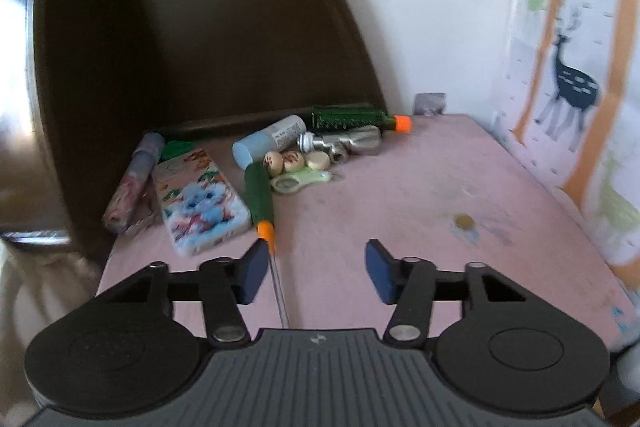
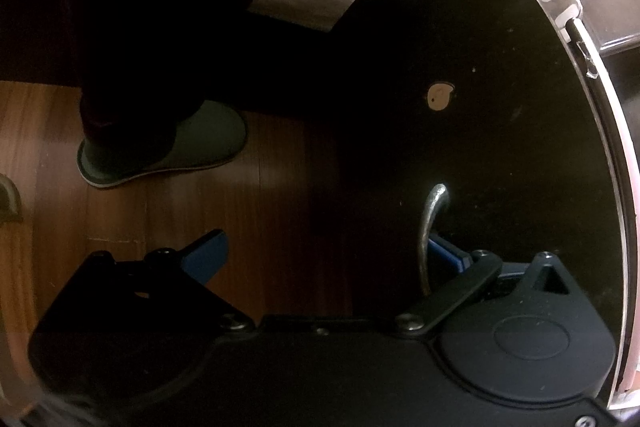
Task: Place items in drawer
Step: 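Grasp the green-handled screwdriver by its handle with the left gripper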
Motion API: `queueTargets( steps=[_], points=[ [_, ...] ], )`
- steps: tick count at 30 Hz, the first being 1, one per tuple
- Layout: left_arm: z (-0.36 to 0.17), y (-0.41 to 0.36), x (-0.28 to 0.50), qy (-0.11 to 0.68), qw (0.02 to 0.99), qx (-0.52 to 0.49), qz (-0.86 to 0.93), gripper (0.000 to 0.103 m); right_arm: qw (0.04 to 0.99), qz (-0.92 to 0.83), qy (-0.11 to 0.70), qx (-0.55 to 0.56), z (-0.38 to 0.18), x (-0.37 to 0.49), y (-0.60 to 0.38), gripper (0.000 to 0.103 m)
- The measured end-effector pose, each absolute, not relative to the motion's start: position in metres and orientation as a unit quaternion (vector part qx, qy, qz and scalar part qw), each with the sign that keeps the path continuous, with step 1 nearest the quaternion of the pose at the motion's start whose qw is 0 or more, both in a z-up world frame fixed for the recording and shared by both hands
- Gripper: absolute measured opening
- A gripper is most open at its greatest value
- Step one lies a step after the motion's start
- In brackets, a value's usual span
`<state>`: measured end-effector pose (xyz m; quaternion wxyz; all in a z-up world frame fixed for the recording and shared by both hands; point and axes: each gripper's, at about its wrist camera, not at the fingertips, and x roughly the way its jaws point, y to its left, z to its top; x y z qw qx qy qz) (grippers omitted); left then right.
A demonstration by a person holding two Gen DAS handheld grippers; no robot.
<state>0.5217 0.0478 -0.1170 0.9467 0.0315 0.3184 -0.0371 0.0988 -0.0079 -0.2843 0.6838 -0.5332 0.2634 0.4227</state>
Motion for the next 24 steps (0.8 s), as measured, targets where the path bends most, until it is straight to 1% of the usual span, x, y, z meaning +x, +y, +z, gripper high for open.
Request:
queueTargets(
  steps=[2,10,16,18,22,24],
  points=[
    [-0.122,0.053,0.542,0.322,0.946,0.028,-0.03,0.041,0.684,0.424,0.261,-0.533,-0.285,0.098,-0.008,0.103],
    [-0.14,0.068,0.599,0.331,0.943,0.021,-0.001,0.04,0.684,0.429,0.25,-0.534,-0.285,0.096,-0.012,0.103],
    [-0.149,0.064,0.616,0.342,0.939,0.026,0.005,0.039,0.685,0.43,0.246,-0.534,-0.286,0.097,-0.013,0.103],
    [-0.148,0.059,0.617,0.344,0.939,0.027,0.0,0.037,0.685,0.43,0.245,-0.535,-0.286,0.096,-0.013,0.103],
    [-0.154,0.051,0.619,0.353,0.934,0.059,0.001,0.032,0.685,0.43,0.245,-0.535,-0.286,0.096,-0.012,0.103],
    [-0.156,0.056,0.621,0.354,0.934,0.039,0.008,0.032,0.685,0.429,0.245,-0.535,-0.286,0.096,-0.012,0.103]
  ],
)
